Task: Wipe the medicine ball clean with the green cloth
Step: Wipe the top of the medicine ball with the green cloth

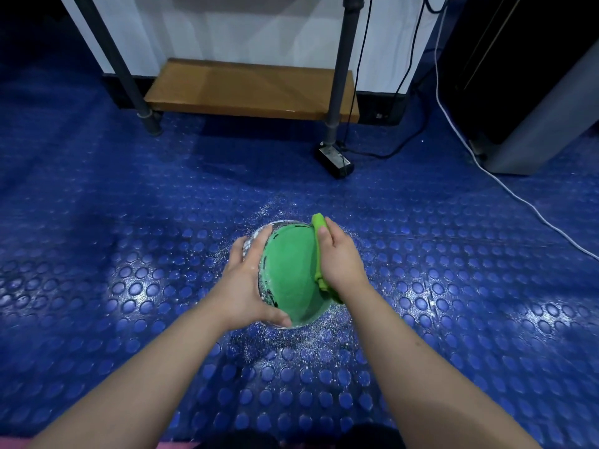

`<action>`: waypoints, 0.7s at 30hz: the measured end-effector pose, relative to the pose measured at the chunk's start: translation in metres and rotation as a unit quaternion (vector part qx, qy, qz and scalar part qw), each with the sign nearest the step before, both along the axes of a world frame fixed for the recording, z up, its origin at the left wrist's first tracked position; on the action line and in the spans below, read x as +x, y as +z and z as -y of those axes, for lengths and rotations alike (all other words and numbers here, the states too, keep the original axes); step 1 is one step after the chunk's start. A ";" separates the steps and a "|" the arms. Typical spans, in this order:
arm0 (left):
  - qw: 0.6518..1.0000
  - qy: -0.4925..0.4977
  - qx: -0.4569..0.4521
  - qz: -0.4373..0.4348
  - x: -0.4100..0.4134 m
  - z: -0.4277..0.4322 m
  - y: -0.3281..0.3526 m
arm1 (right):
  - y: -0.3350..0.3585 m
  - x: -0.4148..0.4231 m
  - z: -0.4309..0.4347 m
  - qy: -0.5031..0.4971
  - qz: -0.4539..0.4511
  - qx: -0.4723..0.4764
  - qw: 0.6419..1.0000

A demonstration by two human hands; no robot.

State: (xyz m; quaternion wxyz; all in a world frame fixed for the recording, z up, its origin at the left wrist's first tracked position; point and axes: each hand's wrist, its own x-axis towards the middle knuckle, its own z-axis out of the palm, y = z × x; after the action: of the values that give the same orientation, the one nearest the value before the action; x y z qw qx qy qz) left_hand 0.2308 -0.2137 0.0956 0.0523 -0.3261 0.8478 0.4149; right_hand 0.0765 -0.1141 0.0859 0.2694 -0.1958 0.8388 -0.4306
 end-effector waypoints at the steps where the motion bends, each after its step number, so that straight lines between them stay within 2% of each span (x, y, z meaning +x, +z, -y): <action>1: 1.000 -0.001 -0.003 0.003 -0.001 0.000 0.000 | 0.002 0.002 0.003 -0.006 -0.006 0.021 1.000; 3: 1.000 0.000 -0.004 0.011 -0.002 0.000 0.001 | 0.005 0.017 0.000 0.012 -0.090 0.057 0.994; 5: 1.000 -0.003 -0.001 0.005 -0.001 0.002 0.000 | 0.005 0.037 -0.008 0.041 -0.188 0.015 0.981; 7: 1.000 -0.001 0.005 -0.006 0.004 0.003 -0.005 | 0.002 0.046 -0.015 0.065 -0.216 -0.026 0.974; 11: 1.000 0.015 0.020 -0.018 0.007 0.003 -0.007 | 0.005 0.027 -0.011 0.054 -0.128 -0.032 0.990; 15: 0.999 0.023 0.029 -0.009 0.005 0.002 -0.001 | 0.005 0.002 0.002 -0.005 -0.024 0.009 1.000; 21: 1.000 0.013 0.025 -0.007 0.008 -0.001 -0.001 | -0.014 -0.012 -0.002 -0.087 0.133 0.010 0.987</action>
State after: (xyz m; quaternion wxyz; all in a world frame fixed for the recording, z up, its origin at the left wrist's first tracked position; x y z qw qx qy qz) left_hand 0.2389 -0.2123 0.0949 0.0491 -0.3326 0.8332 0.4389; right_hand 0.0648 -0.1119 0.0722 0.3423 -0.0606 0.8137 -0.4660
